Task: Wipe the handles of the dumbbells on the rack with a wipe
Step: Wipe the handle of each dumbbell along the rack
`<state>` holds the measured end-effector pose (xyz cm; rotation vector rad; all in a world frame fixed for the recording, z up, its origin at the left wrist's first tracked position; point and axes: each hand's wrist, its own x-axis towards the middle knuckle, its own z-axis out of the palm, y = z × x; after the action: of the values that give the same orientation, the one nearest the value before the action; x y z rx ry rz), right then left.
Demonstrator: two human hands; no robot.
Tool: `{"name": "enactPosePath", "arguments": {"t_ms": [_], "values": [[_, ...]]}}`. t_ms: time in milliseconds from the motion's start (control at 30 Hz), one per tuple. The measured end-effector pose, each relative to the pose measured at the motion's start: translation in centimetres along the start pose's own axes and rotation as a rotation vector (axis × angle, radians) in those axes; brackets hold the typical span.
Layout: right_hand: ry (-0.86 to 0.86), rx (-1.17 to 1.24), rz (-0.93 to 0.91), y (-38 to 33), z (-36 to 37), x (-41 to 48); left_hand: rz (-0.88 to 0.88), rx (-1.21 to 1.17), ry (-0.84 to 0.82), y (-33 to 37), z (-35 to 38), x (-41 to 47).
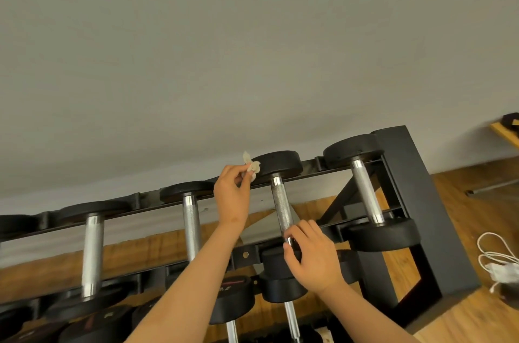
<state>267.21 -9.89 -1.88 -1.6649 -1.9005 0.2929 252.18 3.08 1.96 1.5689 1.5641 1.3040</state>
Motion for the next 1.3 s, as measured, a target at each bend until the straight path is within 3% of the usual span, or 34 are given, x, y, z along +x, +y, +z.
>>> {"name": "enactPosePath", "arguments": {"t_ms": [800,1300], "values": [[-0.012,0.000,-0.003,0.2,0.0,0.0,-0.242,-0.144,0.046,-2.6,1.6,-0.7],[-0.019,-0.015,-0.008,0.3,-0.1,0.1,-0.226,0.008,-0.083,-4.0,1.8,1.5]]}}
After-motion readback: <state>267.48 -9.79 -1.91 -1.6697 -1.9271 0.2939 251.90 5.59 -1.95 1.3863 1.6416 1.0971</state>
